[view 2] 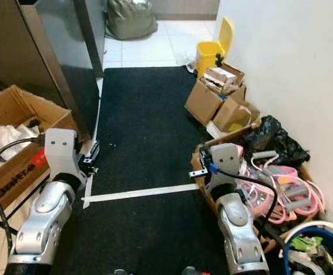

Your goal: Picking trash to rubbish bin

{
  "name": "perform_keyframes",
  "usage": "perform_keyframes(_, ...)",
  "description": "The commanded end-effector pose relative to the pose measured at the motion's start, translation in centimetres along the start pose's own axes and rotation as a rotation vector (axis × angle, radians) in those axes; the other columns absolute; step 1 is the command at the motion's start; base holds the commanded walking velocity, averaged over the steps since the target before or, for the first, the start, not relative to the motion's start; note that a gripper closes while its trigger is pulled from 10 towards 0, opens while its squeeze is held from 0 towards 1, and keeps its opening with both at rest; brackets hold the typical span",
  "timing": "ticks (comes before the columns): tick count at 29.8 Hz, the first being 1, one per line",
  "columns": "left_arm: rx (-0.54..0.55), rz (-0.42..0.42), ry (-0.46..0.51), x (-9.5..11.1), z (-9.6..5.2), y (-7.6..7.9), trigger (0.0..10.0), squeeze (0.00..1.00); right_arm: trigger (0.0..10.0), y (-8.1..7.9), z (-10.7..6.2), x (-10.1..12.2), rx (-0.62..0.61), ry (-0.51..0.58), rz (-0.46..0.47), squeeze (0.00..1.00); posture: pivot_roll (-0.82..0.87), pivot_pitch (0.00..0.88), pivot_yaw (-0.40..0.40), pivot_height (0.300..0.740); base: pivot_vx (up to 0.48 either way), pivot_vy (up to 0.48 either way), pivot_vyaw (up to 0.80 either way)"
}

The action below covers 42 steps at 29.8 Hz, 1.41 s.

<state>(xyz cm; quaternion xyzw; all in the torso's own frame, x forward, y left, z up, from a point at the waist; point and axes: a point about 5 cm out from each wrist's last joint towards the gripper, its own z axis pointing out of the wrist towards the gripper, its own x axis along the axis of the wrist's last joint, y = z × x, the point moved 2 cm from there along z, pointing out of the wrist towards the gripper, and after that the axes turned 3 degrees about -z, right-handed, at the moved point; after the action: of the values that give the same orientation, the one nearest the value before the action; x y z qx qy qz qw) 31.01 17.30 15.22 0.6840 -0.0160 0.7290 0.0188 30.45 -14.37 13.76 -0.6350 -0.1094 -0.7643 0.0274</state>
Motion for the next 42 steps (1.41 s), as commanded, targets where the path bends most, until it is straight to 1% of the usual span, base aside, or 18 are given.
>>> perform_keyframes(1,-0.009,0.009,-0.024,-0.52,-0.14,0.20,10.0,0.03,10.0,0.54,-0.48,-0.48,-0.021,-0.019,-0.011,0.00,0.00,0.166,-0.022,0.740,0.262,0.000,0.00)
perform_keyframes(6,-0.009,0.010,-0.024,-0.49,-0.13,0.17,10.0,0.02,10.0,0.53,-0.48,-0.48,-0.021,-0.021,-0.011,0.00,0.00,0.167,-0.021,0.740,0.262,0.000,0.37)
perform_keyframes(42,-0.012,0.011,-0.022,-0.45,-0.06,0.13,10.0,0.04,10.0,0.59,-0.44,-0.64,-0.029,-0.026,-0.014,0.00,0.00,0.163,-0.024,0.740,0.262,0.000,0.71)
